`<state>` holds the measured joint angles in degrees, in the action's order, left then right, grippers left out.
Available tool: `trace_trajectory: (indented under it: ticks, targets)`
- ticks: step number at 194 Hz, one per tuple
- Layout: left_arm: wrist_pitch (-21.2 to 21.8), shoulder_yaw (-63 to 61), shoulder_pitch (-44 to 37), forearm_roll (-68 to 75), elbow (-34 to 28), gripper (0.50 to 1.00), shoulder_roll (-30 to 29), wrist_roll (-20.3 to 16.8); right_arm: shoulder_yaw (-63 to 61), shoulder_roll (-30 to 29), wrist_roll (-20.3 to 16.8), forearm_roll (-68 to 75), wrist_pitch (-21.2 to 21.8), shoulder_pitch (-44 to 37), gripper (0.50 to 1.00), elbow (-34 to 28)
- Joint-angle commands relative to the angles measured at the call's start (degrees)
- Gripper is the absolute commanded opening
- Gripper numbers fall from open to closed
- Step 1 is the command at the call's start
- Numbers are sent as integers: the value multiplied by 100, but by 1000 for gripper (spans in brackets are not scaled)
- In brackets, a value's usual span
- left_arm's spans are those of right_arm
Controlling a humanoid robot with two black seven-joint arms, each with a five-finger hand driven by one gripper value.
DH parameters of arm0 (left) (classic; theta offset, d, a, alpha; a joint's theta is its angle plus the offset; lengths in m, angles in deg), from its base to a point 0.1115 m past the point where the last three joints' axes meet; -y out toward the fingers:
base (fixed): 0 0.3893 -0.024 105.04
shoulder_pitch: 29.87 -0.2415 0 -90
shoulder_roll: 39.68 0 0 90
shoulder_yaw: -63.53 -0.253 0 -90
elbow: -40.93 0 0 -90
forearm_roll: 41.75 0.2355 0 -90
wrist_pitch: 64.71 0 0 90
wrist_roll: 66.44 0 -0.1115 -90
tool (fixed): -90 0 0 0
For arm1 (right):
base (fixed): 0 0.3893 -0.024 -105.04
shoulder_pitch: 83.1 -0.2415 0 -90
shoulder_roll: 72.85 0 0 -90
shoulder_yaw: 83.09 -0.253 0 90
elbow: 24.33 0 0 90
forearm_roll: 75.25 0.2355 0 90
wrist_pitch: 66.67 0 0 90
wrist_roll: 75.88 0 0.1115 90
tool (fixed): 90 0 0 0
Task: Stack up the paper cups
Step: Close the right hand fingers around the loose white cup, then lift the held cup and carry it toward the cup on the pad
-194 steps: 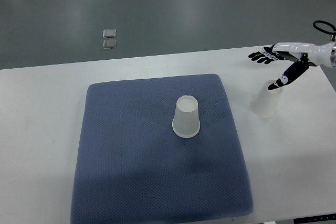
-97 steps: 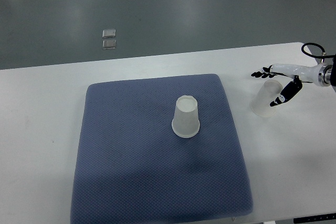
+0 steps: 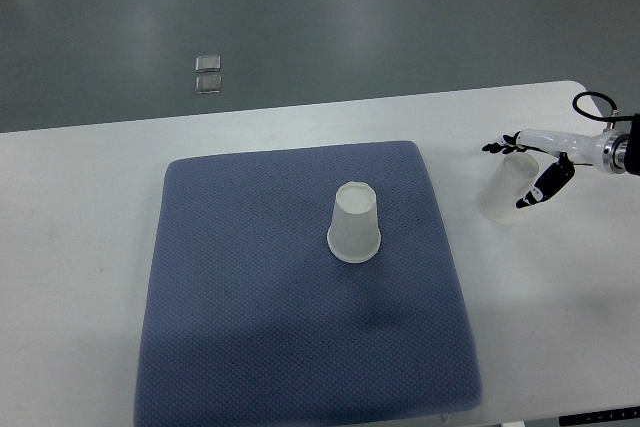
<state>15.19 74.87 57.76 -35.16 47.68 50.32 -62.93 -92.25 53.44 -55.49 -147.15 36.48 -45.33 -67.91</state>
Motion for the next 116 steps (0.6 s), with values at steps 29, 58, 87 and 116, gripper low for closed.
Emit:
trace_trajectory:
  ticks: [29, 58, 87, 116]
  targets:
    - [0, 0, 0, 0, 2, 1000, 0, 1, 116, -52, 0, -8, -173, -6, 799, 7]
    - [0, 0, 0, 0, 2, 1000, 0, 1, 125, -43, 0, -25, -164, -14, 766, 7]
    - [0, 0, 0, 0, 2, 1000, 0, 1, 125, -34, 0, -166, -164, -23, 725, 7]
    - [0, 0, 0, 0, 2, 1000, 0, -8, 125, -34, 0, -254, -155, -32, 688, 7]
